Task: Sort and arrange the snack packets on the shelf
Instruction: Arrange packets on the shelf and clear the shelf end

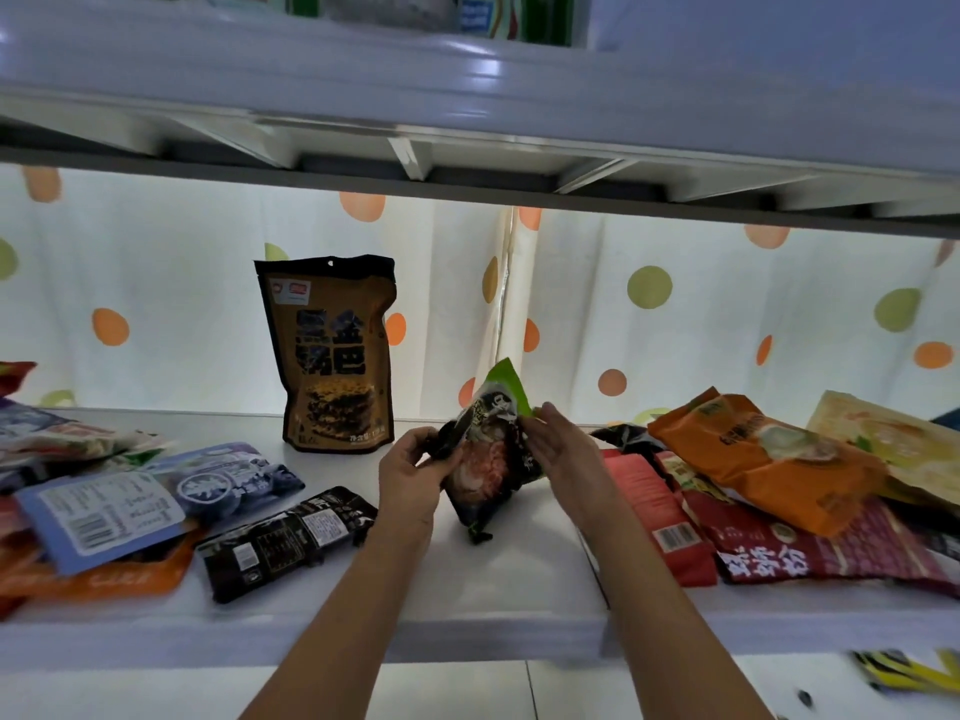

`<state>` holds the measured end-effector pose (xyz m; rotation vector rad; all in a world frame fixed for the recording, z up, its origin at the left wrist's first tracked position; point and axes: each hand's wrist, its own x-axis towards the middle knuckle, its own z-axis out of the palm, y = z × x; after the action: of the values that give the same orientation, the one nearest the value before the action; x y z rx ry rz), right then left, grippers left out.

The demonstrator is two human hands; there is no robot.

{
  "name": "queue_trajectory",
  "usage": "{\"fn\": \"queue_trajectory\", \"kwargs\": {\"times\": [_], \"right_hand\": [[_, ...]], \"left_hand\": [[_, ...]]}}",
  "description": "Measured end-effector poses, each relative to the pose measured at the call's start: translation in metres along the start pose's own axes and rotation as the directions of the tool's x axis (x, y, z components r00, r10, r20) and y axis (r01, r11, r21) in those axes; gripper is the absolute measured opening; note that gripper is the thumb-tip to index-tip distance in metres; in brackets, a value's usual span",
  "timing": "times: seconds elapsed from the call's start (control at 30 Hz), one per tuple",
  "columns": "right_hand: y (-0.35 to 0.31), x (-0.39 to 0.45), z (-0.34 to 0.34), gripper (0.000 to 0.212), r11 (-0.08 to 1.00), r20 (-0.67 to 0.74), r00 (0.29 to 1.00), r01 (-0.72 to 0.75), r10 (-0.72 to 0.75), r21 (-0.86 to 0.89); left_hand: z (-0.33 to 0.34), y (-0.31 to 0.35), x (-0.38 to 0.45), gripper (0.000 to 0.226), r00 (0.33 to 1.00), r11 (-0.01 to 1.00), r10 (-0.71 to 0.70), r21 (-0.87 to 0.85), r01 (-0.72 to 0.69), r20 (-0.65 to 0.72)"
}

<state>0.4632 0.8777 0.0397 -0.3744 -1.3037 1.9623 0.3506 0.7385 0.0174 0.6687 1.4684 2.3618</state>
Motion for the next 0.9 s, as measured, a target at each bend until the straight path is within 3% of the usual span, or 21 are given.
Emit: {"fn": "queue_trajectory", "kwargs": {"times": [0.03,0.13,0.17,0.27,0.37,0.47,0.53,0.6,0.67,0.73,0.8,0.9], "right_hand": [[-0.003,-0.005,0.004,0.026,0.999,0.007,0.999,-0.038,0.038,0.029],[-0.012,-0.014,0.012,0.057,0.992,-0.001,0.992,-0.129,0.129,0.002],[-0.016,-0.016,0.015,0.058,0.989,-0.004,0.989,-0.146,0.146,-0.025],[-0.031,-0.029,0.034,0.056,0.969,-0.021,0.987,-0.159,0.158,-0.188],[-0.040,-0.041,0.055,0.072,0.931,-0.060,0.985,-0.173,0.162,-0.321],[-0.049,-0.051,0.062,0.089,0.920,-0.145,0.967,-0.243,0.208,-0.307],[-0.053,-0.059,0.060,0.060,0.919,-0.235,0.956,-0.242,0.172,-0.312],[-0.055,-0.069,0.054,0.031,0.927,-0.340,0.936,-0.200,0.086,-0.317],[-0.057,-0.077,0.049,0.038,0.960,-0.312,0.947,-0.150,0.072,-0.236],[-0.060,-0.086,0.046,0.051,0.983,-0.260,0.963,-0.115,0.074,-0.143],[-0.066,-0.101,0.047,0.035,0.988,-0.234,0.964,-0.142,0.123,-0.067],[-0.070,-0.119,0.045,0.011,0.990,-0.121,0.985,-0.114,0.125,0.088]], "left_hand": [[0.000,0.002,-0.001,0.031,1.000,0.999,0.020,0.032,-0.021,0.005],[-0.001,0.010,-0.011,0.037,0.997,0.996,0.069,0.063,-0.070,0.015],[0.001,0.015,-0.016,0.038,0.996,0.993,0.088,0.072,-0.089,0.016],[0.007,0.028,-0.037,0.036,0.994,0.989,0.111,0.096,-0.111,0.008],[0.015,0.031,-0.060,0.031,0.993,0.993,0.086,0.079,-0.092,0.079],[0.021,0.034,-0.073,0.025,0.933,0.917,0.296,0.211,-0.337,0.205],[0.023,0.037,-0.075,0.017,0.818,0.766,0.452,0.316,-0.560,0.355],[0.023,0.036,-0.075,0.020,0.725,0.648,0.502,0.350,-0.677,0.471],[0.022,0.037,-0.079,0.021,0.679,0.587,0.496,0.367,-0.721,0.541],[0.019,0.044,-0.090,0.028,0.636,0.592,0.490,0.308,-0.745,0.596],[0.012,0.056,-0.102,0.034,0.664,0.676,0.519,0.218,-0.704,0.538],[0.002,0.072,-0.100,0.026,0.744,0.683,0.625,0.296,-0.668,0.235]]}}
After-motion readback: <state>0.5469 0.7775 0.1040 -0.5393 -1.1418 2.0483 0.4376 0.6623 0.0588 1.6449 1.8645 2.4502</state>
